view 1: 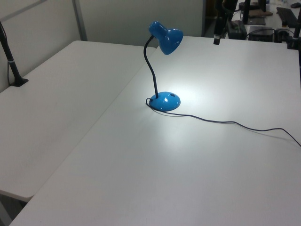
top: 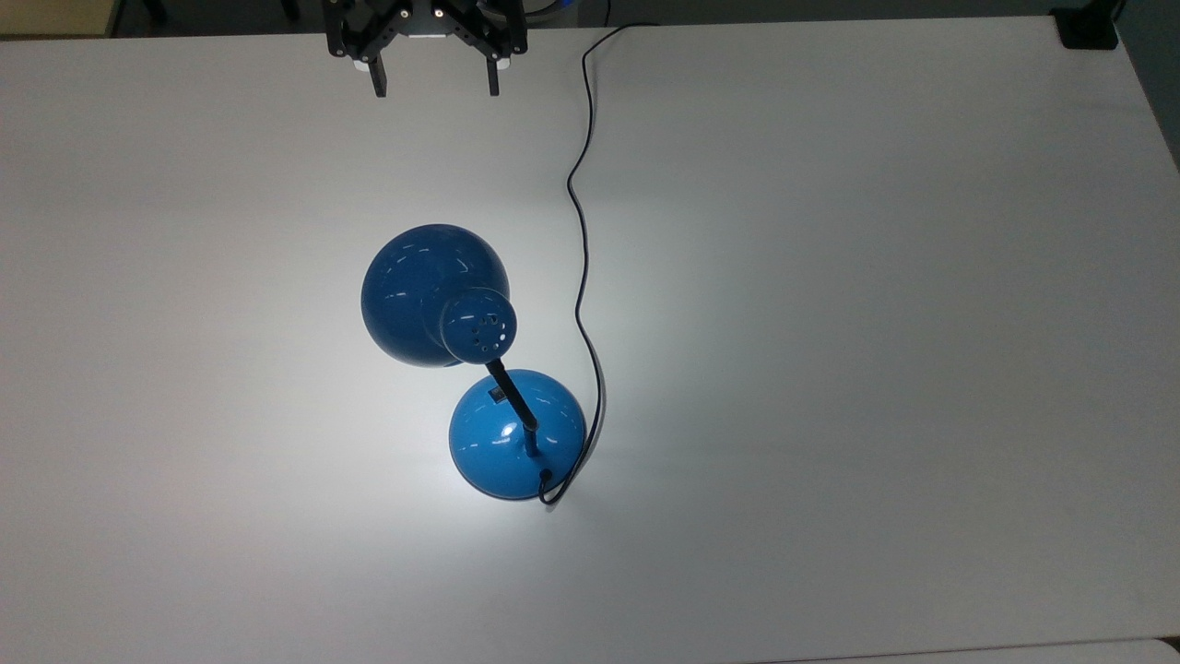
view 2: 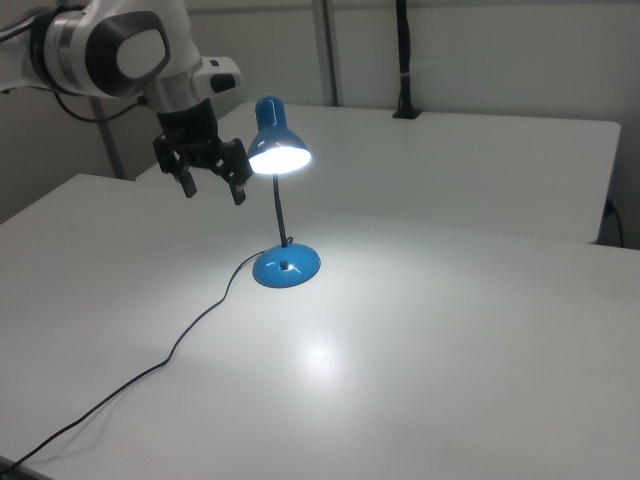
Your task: Turn off the lamp
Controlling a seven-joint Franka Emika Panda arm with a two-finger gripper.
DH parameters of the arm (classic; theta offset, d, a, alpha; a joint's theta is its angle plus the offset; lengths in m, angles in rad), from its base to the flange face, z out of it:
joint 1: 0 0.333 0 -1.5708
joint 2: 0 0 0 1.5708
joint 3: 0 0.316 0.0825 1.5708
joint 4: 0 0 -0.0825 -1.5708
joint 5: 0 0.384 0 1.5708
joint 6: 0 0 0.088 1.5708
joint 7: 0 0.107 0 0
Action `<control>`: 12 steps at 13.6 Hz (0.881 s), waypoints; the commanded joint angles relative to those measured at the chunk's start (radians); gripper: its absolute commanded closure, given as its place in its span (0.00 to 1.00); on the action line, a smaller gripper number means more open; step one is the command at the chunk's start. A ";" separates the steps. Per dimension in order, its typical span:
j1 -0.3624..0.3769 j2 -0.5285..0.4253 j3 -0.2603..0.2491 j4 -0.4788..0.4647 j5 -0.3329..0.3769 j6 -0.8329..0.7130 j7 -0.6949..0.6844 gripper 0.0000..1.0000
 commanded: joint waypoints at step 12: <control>0.012 0.002 -0.005 0.012 0.011 -0.033 -0.003 0.00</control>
